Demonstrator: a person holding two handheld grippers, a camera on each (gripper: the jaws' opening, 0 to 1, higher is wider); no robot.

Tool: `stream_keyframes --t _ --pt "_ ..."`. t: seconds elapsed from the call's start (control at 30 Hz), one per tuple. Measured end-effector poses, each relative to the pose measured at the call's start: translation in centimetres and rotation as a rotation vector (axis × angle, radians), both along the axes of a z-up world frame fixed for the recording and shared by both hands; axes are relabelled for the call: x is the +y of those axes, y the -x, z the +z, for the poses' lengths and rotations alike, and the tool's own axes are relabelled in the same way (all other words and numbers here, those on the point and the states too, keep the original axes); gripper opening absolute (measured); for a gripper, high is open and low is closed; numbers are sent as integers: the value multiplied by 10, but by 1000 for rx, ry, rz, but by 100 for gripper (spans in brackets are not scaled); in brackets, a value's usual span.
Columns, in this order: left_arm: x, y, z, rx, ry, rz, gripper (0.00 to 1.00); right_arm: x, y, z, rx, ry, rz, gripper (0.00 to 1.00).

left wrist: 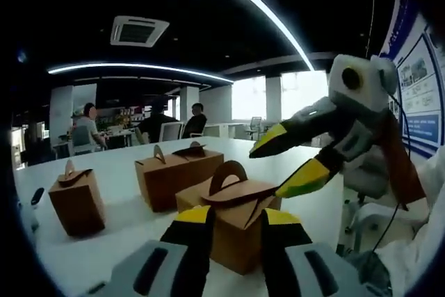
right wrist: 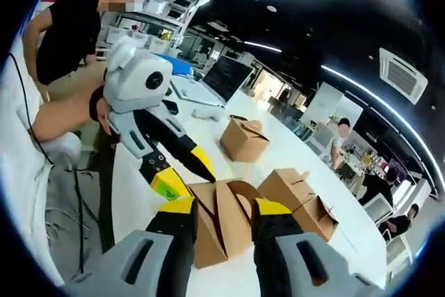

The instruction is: Pick up one paper box from the group, open the paper box, and remove the item inside

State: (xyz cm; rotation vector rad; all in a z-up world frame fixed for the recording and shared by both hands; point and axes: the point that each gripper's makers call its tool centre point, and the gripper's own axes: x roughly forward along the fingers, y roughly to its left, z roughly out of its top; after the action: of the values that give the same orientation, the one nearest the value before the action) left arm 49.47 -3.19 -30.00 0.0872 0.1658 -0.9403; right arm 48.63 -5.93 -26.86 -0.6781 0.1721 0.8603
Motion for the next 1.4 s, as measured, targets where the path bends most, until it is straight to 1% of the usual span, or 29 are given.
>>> stream_keyframes --t 0.2,0.43,0.6,0.77,0.93,1.1,1.17,1.23,1.4 --pt "0 0 0 -1 -1 0 29 2 -3 -2 2 10 -3 31" --pt "0 -1 -1 -1 -1 0 29 1 -8 -6 -11 42 -18 31" --pt "-1 -1 -1 -3 -3 0 29 3 -9 -7 -10 28 -20 30" --pt "-1 -1 -1 -3 -3 0 29 2 -11 -6 -24 33 -29 28" --pt "-1 0 -1 -4 -4 1 29 3 -10 -8 -19 32 -30 28" --pt "-1 0 -1 -4 -3 0 29 4 -9 -10 -32 61 -32 28" --pt "-1 0 -1 -5 -4 0 29 3 -9 -10 -39 68 -34 27" --pt "-1 0 -1 -4 -3 0 29 3 -10 -9 -48 71 -33 22" --pt "-1 0 -1 -4 -3 0 29 4 -10 -13 -48 86 -33 22"
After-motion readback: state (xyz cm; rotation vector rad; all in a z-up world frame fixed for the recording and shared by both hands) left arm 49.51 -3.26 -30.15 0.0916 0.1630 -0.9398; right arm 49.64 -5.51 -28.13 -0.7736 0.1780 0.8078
